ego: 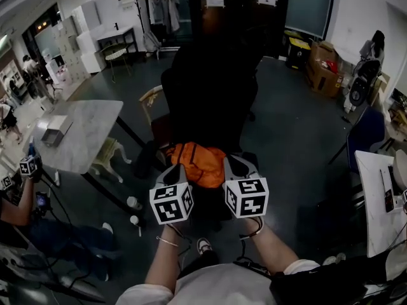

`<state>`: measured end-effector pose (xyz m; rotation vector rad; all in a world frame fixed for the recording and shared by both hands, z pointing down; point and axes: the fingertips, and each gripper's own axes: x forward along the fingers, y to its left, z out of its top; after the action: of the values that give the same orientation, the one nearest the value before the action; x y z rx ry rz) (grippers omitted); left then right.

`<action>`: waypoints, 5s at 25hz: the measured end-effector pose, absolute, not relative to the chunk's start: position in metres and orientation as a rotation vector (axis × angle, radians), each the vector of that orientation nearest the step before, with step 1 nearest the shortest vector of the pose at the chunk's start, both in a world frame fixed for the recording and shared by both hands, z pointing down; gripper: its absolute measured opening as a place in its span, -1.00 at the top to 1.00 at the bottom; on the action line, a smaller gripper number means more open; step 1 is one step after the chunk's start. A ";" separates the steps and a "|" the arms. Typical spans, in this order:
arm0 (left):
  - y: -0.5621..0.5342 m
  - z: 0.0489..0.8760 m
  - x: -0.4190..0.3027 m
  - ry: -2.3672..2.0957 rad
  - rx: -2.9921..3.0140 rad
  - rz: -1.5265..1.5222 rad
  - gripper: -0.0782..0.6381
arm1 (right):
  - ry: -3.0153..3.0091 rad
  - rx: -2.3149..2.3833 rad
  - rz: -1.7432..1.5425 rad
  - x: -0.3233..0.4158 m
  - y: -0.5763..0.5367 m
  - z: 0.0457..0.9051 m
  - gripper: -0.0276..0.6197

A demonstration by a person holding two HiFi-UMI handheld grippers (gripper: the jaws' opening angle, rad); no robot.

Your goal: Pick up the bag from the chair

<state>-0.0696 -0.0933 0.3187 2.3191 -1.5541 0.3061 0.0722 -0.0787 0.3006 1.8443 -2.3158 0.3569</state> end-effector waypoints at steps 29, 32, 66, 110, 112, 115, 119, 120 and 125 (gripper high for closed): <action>-0.261 0.348 -0.117 -1.537 2.228 0.275 0.75 | -2.254 1.834 0.333 0.035 -0.242 0.312 0.82; -0.260 0.353 -0.112 -1.545 2.221 0.309 0.75 | -2.251 1.829 0.373 0.043 -0.241 0.323 0.82; -0.258 0.421 -0.088 -1.706 1.951 0.387 0.75 | -2.332 1.583 0.588 0.075 -0.282 0.397 0.82; -0.244 0.699 -0.100 -1.528 1.727 0.571 0.74 | -2.025 1.490 0.928 0.072 -0.270 0.692 0.82; -0.246 0.703 -0.097 -1.508 1.733 0.580 0.74 | -2.018 1.489 0.935 0.073 -0.269 0.696 0.82; -0.251 0.708 -0.094 -1.478 1.743 0.571 0.74 | -2.004 1.487 0.947 0.074 -0.268 0.703 0.82; -0.260 0.712 -0.097 -1.480 1.738 0.562 0.74 | -1.988 1.486 0.958 0.077 -0.269 0.711 0.82; -0.262 0.713 -0.098 -1.480 1.736 0.562 0.74 | -1.985 1.484 0.959 0.077 -0.270 0.712 0.82; -0.273 0.718 -0.102 -1.473 1.731 0.573 0.52 | -1.975 1.474 0.964 0.077 -0.273 0.717 0.82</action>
<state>-0.1016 -0.2732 0.7182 1.7315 -1.4733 0.5730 0.0768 -0.2729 0.7173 1.4737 -1.9748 0.9644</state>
